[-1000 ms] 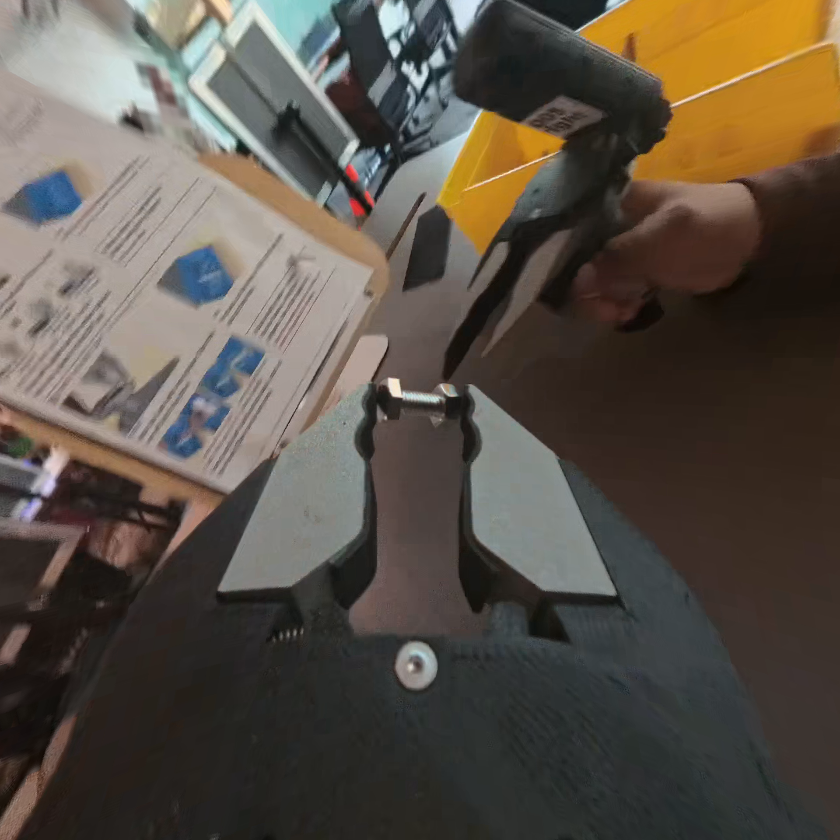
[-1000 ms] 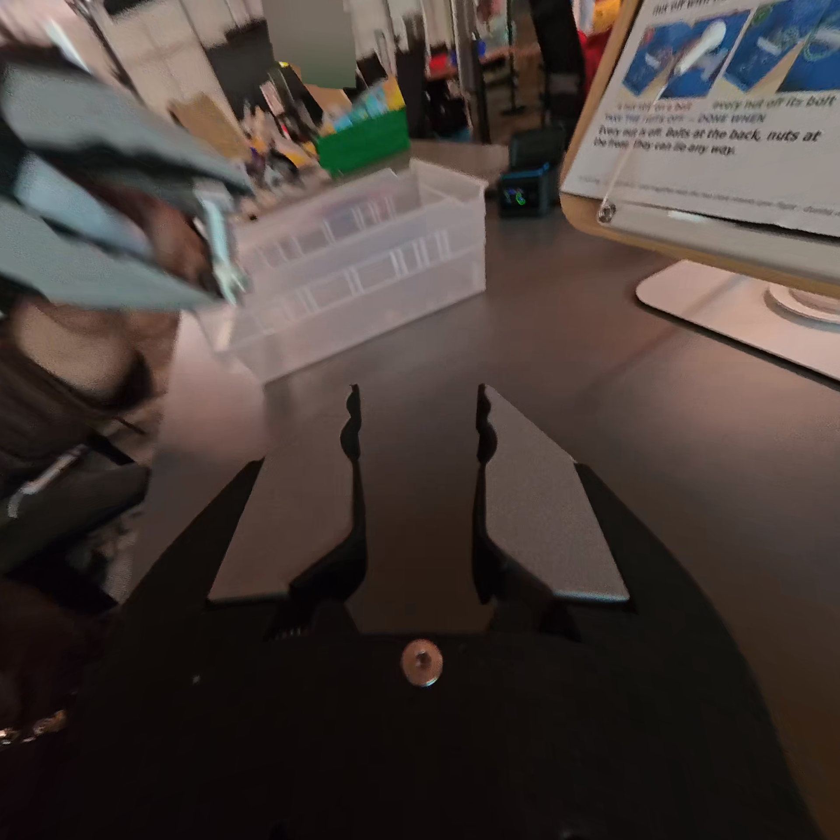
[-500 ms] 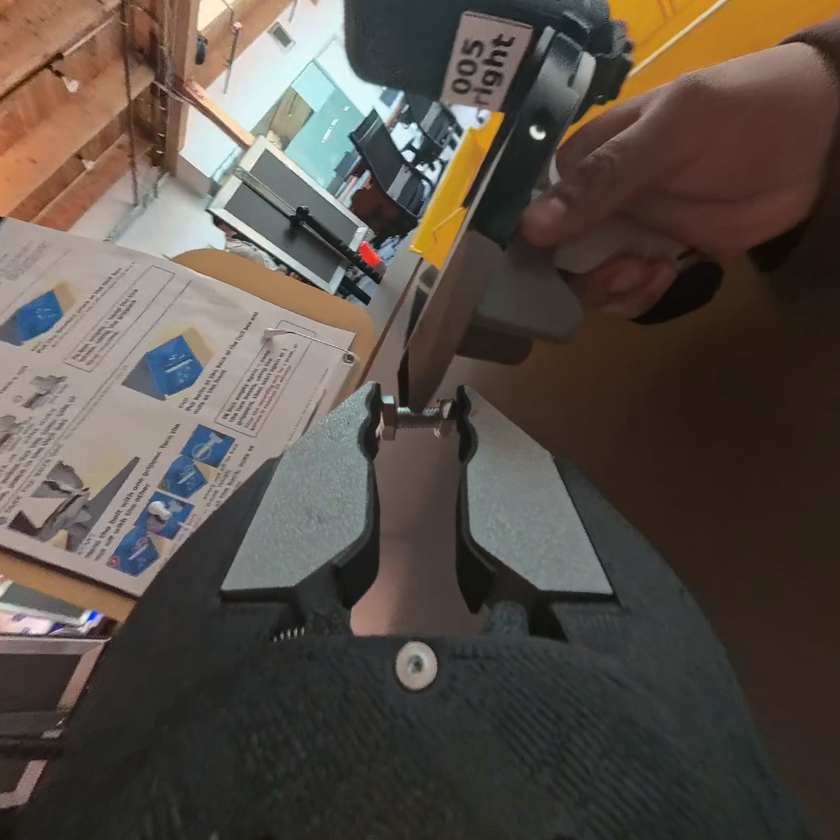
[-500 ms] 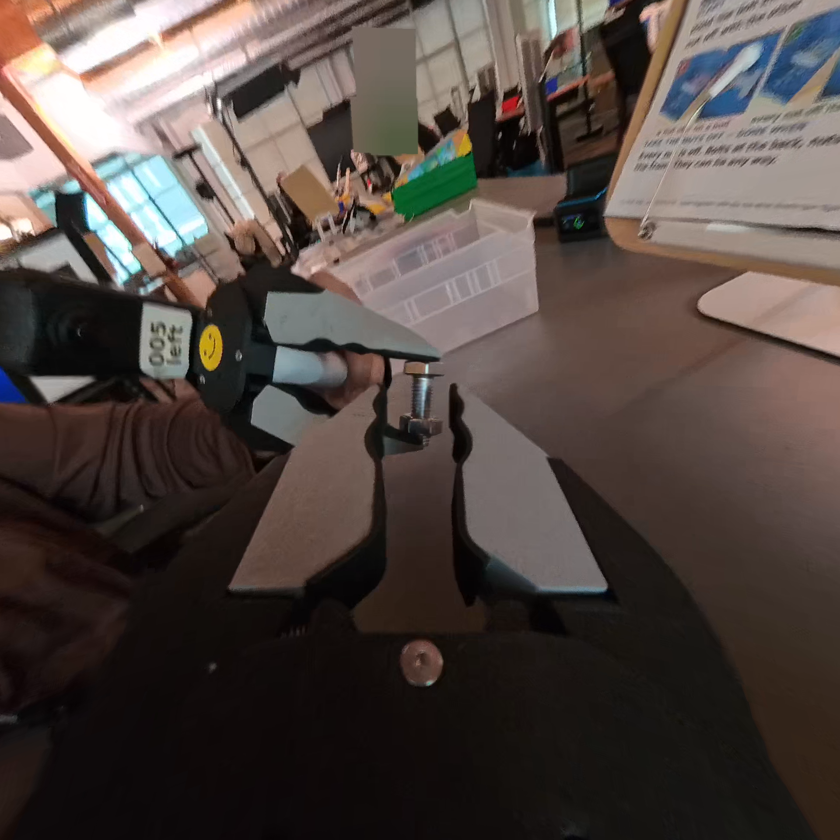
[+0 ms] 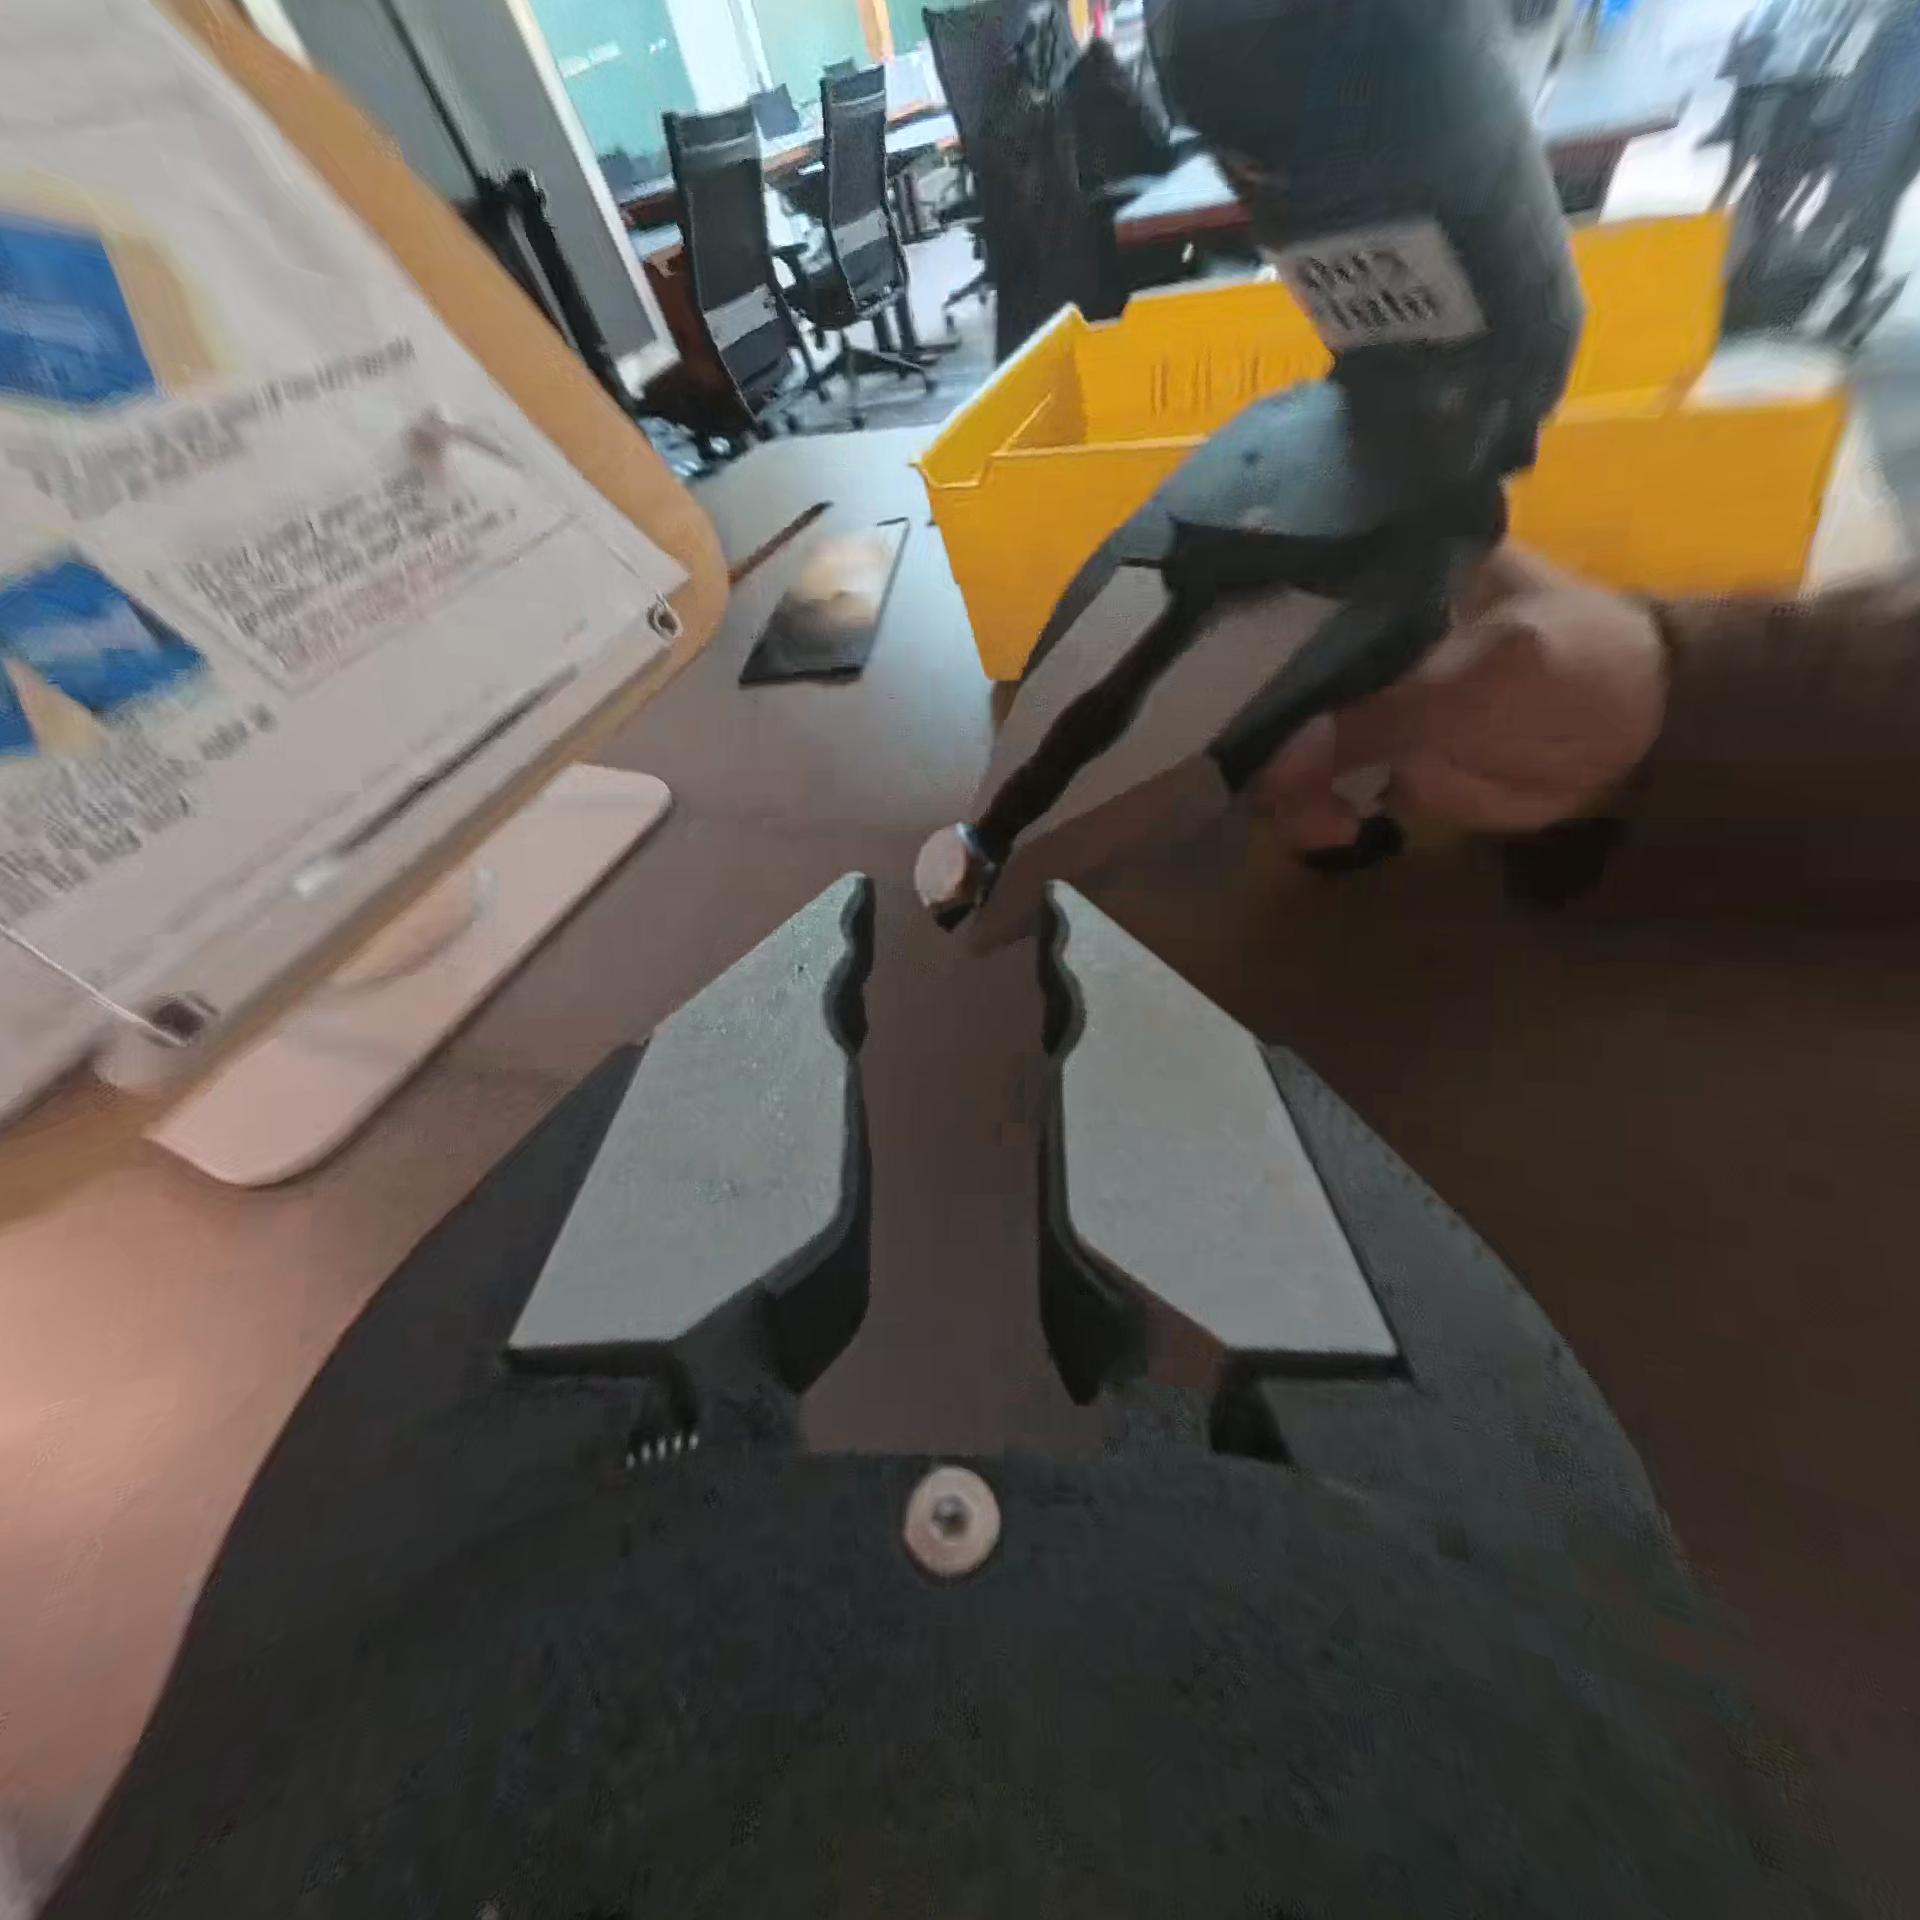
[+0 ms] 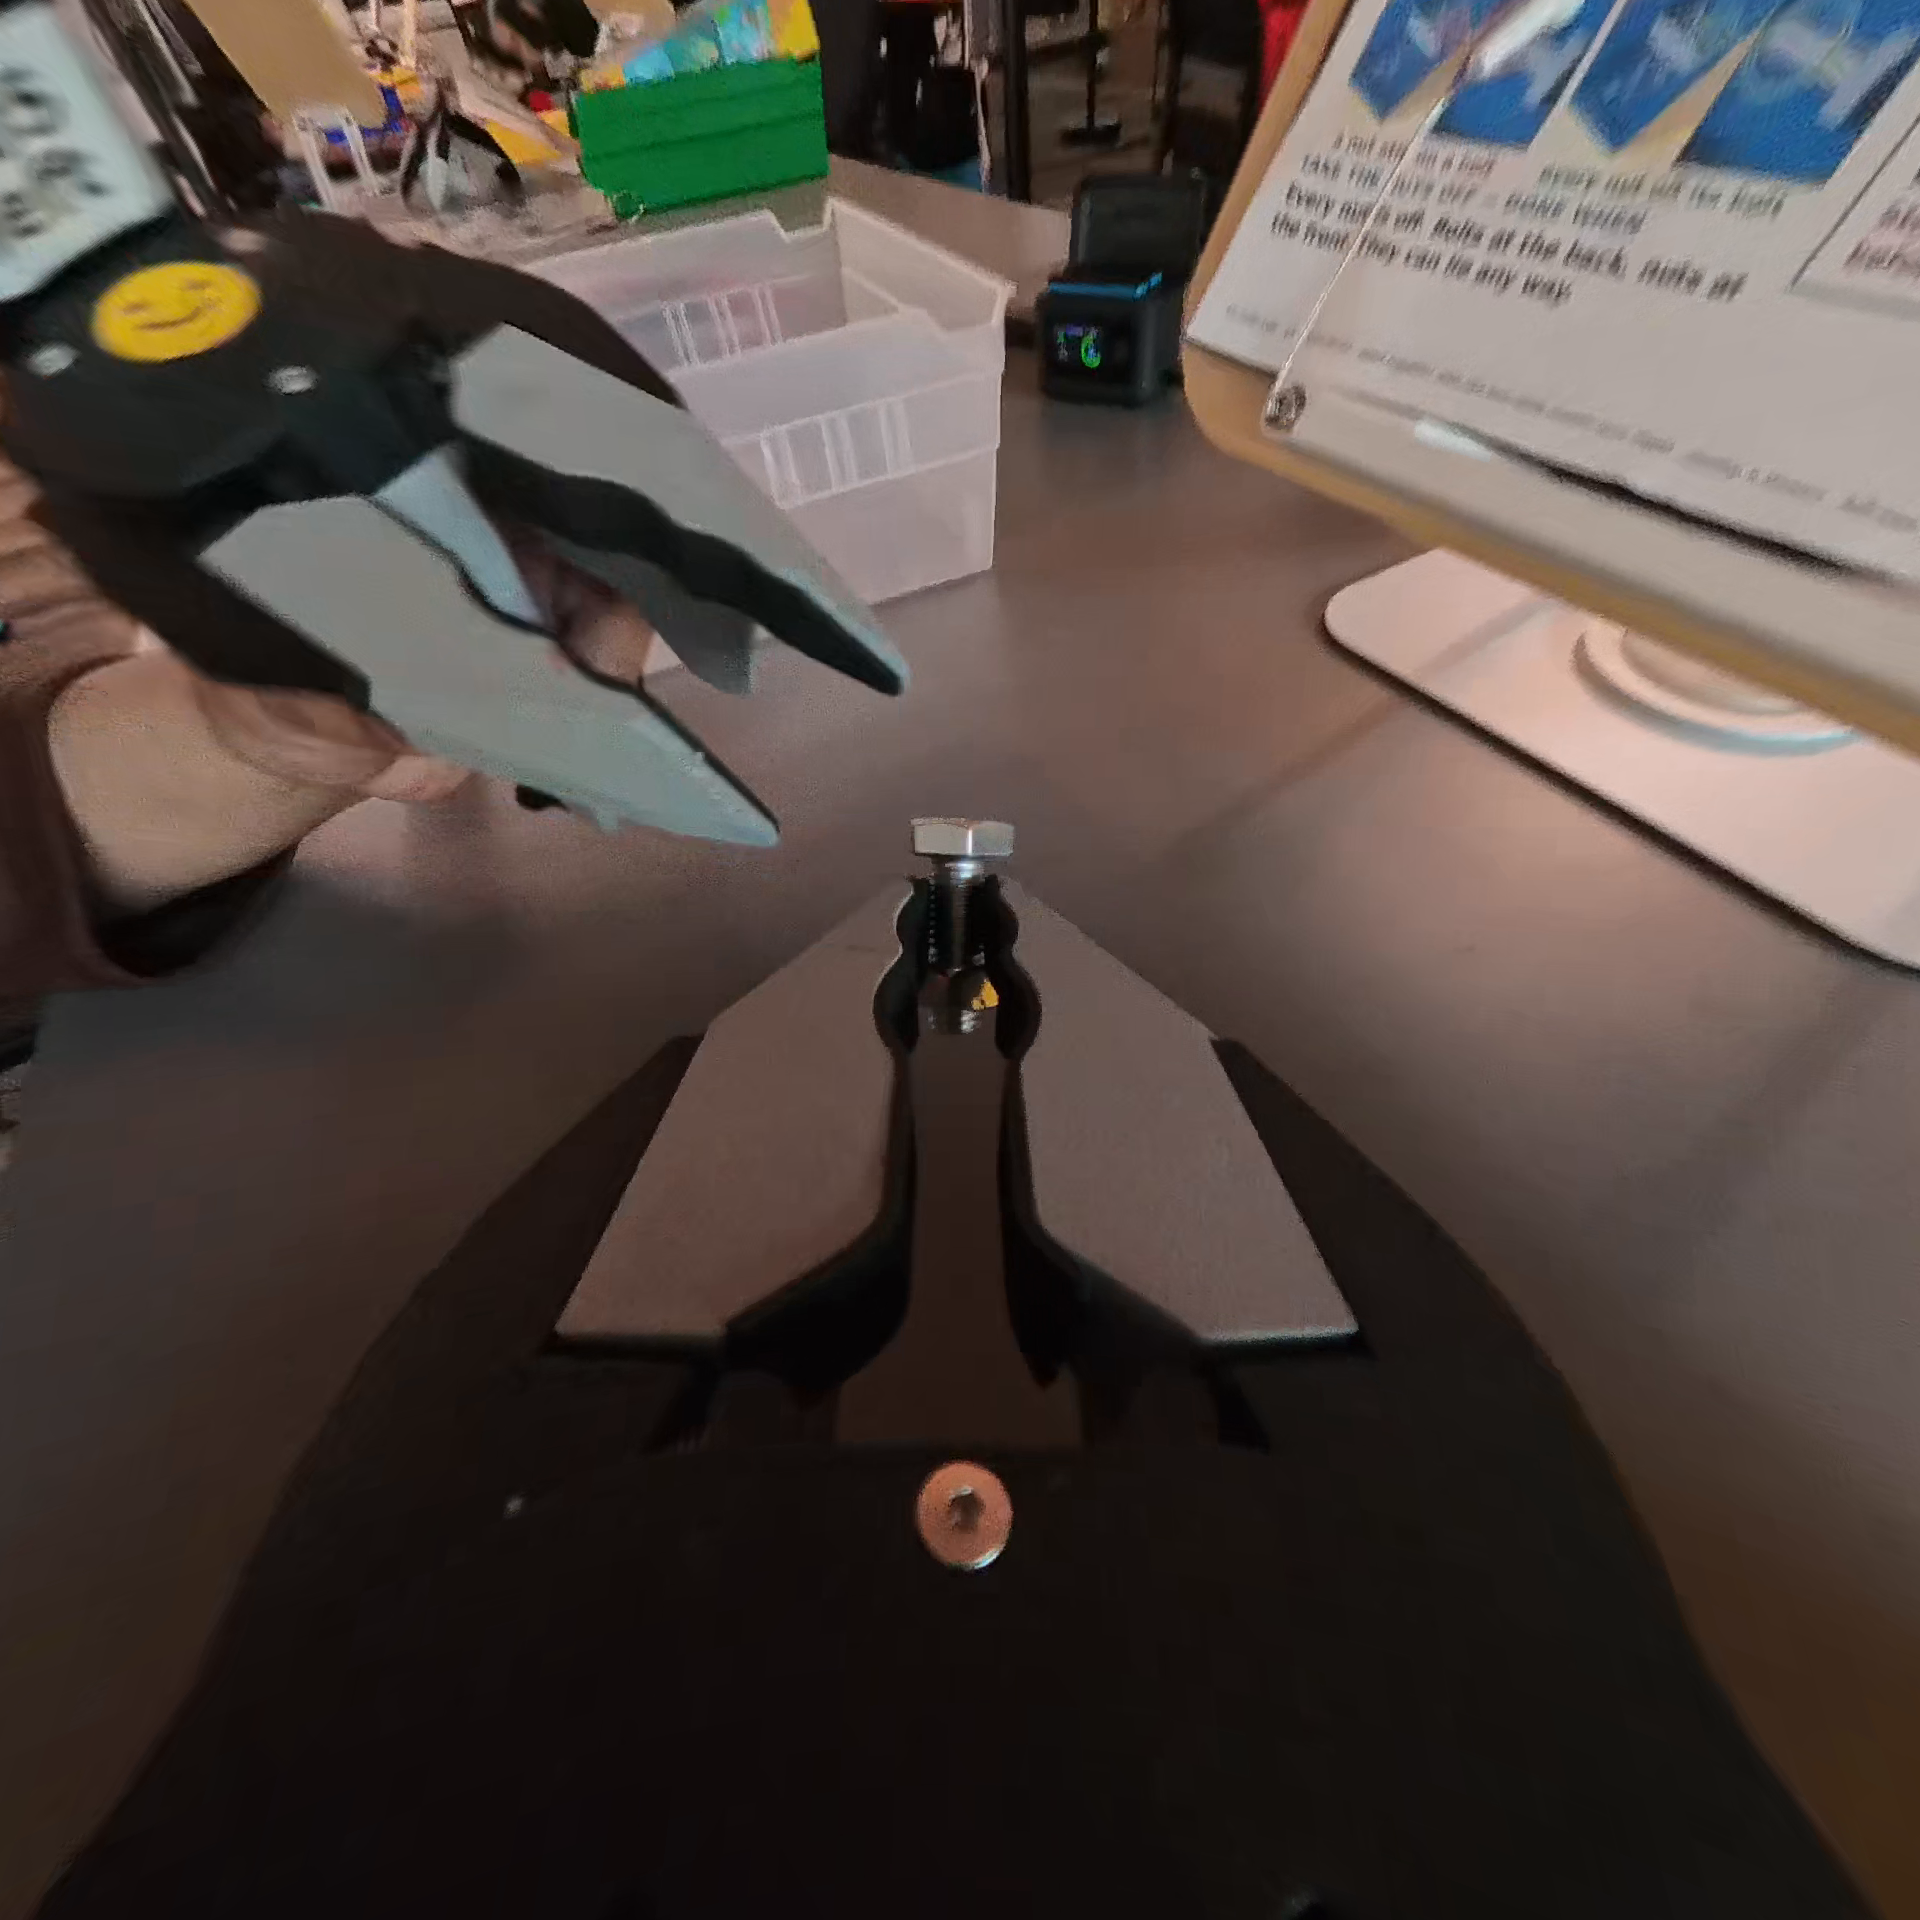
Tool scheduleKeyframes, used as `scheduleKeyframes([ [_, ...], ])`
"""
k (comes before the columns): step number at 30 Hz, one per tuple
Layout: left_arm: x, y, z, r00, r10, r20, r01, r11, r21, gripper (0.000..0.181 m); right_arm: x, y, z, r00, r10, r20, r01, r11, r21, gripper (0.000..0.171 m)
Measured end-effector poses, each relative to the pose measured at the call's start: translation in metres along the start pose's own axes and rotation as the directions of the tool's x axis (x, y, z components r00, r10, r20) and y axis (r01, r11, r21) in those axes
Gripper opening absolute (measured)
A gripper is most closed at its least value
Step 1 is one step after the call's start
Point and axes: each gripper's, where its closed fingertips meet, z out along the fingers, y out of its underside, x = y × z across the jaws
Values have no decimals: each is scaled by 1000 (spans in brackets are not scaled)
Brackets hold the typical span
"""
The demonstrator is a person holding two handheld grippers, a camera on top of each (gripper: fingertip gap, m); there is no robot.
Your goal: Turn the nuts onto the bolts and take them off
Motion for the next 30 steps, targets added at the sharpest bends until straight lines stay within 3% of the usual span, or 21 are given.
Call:
scheduleKeyframes([
  [1, -2, -1, -1, 994, -97, -45, 97, 995, 14, 33, -1, -4, -1, 1000, -25, -7, 26, 999, 20, 6],
  [5, -10, -5, -5, 945, -297, -137, 308, 950, 60, 35, -3, -5, -2, 992, -113, -52, 114, 993, 10, 6],
  [12, 9, 20, 12, 908, -373, -192, 360, 927, -103, 55, -8, 1, 2, 920, -359, -157, 346, 933, -103, 6],
  [13, 14, 21, 13, 898, -383, -215, 366, 923, -115, 51, -5, 3, 2, 894, -406, -190, 385, 912, -141, 6],
  [16, 15, 22, 13, 898, -381, -219, 364, 924, -116, 15, -2, 4, -1, 786, -563, -253, 522, 825, -215, 6],
  [18, 15, 22, 12, 890, -394, -230, 377, 919, -116, 17, -3, 3, -3, 718, -640, -272, 593, 768, -243, 6],
  [21, 21, 20, 12, 845, -450, -288, 430, 893, -132, 34, -6, 5, -1, 682, -681, -267, 624, 732, -275, 6],
  [26, 23, 20, 11, 826, -469, -312, 448, 883, -140, 31, -9, 8, 1, 620, -739, -262, 668, 673, -316, 6],
  [28, 23, 19, 9, 836, -448, -315, 430, 893, -131, 16, -10, 8, 1, 634, -730, -257, 663, 683, -305, 6],
  [30, 24, 18, 7, 835, -443, -326, 425, 896, -131, 16, -13, 8, 1, 661, -709, -247, 649, 704, -288, 6],
])
